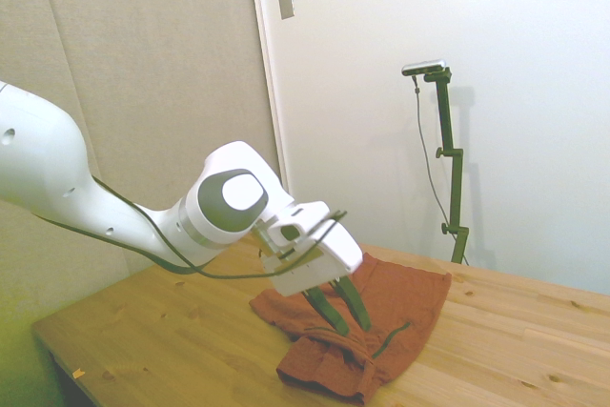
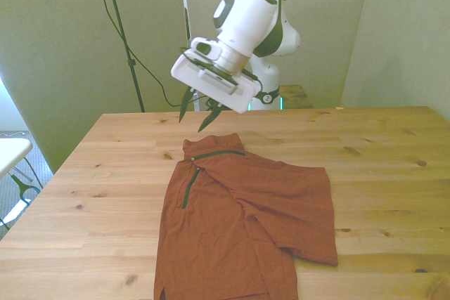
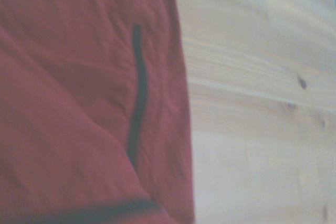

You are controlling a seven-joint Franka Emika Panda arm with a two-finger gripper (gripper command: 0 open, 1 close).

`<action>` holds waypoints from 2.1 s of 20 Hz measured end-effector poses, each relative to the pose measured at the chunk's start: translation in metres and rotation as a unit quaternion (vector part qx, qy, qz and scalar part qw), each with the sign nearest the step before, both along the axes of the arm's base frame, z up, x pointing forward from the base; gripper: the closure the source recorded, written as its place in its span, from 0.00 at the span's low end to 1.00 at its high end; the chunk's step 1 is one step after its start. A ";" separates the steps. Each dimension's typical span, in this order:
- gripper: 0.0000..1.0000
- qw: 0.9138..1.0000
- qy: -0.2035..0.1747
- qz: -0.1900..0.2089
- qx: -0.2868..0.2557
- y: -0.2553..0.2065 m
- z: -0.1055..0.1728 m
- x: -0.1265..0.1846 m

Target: Fold the shorts

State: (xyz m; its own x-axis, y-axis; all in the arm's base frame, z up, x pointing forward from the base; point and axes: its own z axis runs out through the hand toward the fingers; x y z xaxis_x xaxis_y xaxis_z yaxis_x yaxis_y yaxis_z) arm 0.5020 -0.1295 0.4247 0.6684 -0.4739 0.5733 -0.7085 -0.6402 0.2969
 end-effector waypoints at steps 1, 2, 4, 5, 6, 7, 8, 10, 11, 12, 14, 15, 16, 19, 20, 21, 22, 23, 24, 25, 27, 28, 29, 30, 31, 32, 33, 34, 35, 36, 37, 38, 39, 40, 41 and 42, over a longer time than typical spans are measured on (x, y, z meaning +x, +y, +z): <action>0.00 0.999 -0.001 0.027 -0.017 0.027 -0.008 0.003; 0.00 0.998 -0.002 0.054 -0.031 0.056 -0.016 0.003; 0.00 0.993 -0.007 0.108 -0.055 0.112 -0.030 0.001; 0.00 0.989 -0.009 0.131 -0.062 0.135 -0.034 -0.001; 0.00 0.986 -0.008 0.150 -0.067 0.153 -0.038 -0.004; 0.00 0.983 -0.006 0.167 -0.073 0.169 -0.041 -0.007; 0.00 0.980 -0.005 0.185 -0.079 0.183 -0.044 -0.010; 0.00 0.971 -0.003 0.224 -0.083 0.207 -0.054 -0.014; 0.00 0.968 -0.007 0.237 -0.079 0.217 -0.061 -0.015; 0.00 0.966 -0.008 0.248 -0.075 0.226 -0.070 -0.015; 0.00 0.962 -0.007 0.264 -0.068 0.239 -0.090 -0.013; 0.00 0.961 -0.006 0.268 -0.065 0.244 -0.098 -0.010; 0.00 0.961 -0.008 0.270 -0.065 0.247 -0.102 -0.006; 0.00 0.960 -0.015 0.270 -0.067 0.248 -0.103 0.005; 0.00 0.961 -0.017 0.268 -0.069 0.246 -0.103 0.008; 0.00 0.962 -0.017 0.264 -0.071 0.241 -0.104 0.011; 0.00 0.964 -0.018 0.256 -0.072 0.232 -0.104 0.017; 0.00 0.966 -0.018 0.248 -0.072 0.223 -0.104 0.022; 0.00 0.968 -0.019 0.240 -0.072 0.214 -0.104 0.027; 1.00 0.970 -0.020 0.233 -0.071 0.207 -0.104 0.032; 1.00 0.971 -0.023 0.226 -0.067 0.197 -0.104 0.039; 1.00 0.971 -0.026 0.227 -0.064 0.196 -0.104 0.041; 1.00 0.971 -0.028 0.229 -0.062 0.195 -0.103 0.042; 1.00 0.971 -0.031 0.230 -0.059 0.195 -0.103 0.043; 1.00 0.971 -0.035 0.231 -0.057 0.196 -0.103 0.043; 1.00 0.971 -0.038 0.231 -0.054 0.197 -0.103 0.044; 1.00 0.971 -0.040 0.232 -0.050 0.199 -0.103 0.045; 1.00 0.970 -0.044 0.233 -0.047 0.200 -0.104 0.046; 1.00 0.970 -0.047 0.235 -0.044 0.202 -0.105 0.048; 1.00 0.969 -0.050 0.238 -0.043 0.204 -0.107 0.049; 1.00 0.969 -0.051 0.238 -0.042 0.206 -0.108 0.050; 1.00 0.969 -0.051 0.239 -0.042 0.208 -0.109 0.050; 1.00 0.968 -0.052 0.241 -0.041 0.210 -0.110 0.051; 1.00 0.968 -0.052 0.242 -0.040 0.213 -0.111 0.052; 1.00 0.968 -0.051 0.243 -0.039 0.215 -0.112 0.052; 1.00 0.968 -0.051 0.244 -0.039 0.216 -0.113 0.052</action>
State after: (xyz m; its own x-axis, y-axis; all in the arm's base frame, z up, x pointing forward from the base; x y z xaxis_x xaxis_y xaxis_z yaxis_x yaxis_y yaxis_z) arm 0.5544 0.0863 0.3113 0.7401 -0.0684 0.6690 -0.3550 -0.8846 0.3023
